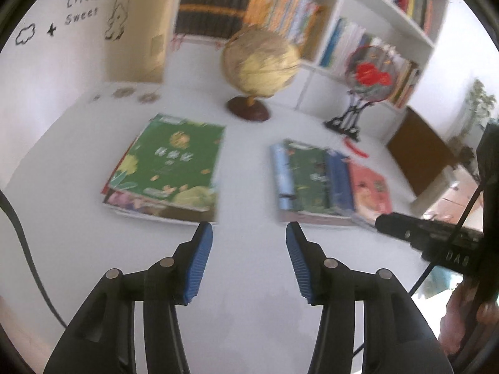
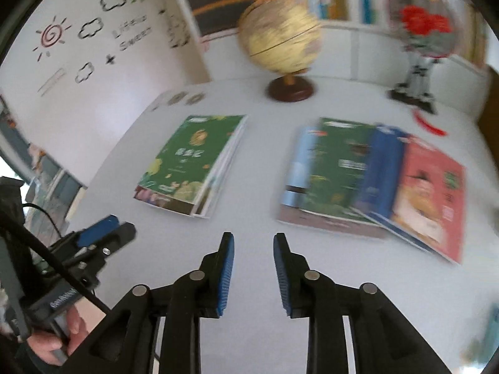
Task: Organize books
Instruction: 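Lift both open tools and move them back over the book stack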
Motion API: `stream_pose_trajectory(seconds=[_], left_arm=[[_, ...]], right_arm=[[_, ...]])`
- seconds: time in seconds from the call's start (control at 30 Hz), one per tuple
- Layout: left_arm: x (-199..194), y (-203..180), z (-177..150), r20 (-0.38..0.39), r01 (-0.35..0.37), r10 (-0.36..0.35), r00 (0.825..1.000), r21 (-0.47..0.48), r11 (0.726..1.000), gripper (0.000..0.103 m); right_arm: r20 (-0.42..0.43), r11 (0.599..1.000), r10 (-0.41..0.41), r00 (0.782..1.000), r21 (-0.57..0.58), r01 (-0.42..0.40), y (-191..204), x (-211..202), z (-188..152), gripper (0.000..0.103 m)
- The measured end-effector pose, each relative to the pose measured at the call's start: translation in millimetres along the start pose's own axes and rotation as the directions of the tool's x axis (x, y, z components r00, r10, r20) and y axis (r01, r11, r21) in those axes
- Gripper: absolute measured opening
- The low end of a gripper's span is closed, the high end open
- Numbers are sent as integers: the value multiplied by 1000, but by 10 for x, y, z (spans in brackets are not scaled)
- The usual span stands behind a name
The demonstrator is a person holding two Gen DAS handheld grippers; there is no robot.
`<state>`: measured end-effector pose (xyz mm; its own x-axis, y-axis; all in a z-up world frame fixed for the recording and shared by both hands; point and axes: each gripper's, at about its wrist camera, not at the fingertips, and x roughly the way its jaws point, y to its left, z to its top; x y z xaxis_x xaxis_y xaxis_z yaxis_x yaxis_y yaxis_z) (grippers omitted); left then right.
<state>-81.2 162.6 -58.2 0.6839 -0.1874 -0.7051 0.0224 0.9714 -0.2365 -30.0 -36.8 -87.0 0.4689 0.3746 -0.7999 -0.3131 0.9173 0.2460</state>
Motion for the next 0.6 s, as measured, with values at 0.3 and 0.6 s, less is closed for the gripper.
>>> stream_pose_trajectory(seconds=[0.3, 0.6], left_arm=[[-630, -773, -93, 157, 5, -19, 987, 90, 996, 90], [-686, -1006, -73, 193, -4, -19, 981, 117, 993, 90]], right_arm=[[162, 991, -130, 978, 52, 123, -268, -1050, -403, 52], [195, 987, -119, 974, 129, 95, -529, -1297, -583, 53]])
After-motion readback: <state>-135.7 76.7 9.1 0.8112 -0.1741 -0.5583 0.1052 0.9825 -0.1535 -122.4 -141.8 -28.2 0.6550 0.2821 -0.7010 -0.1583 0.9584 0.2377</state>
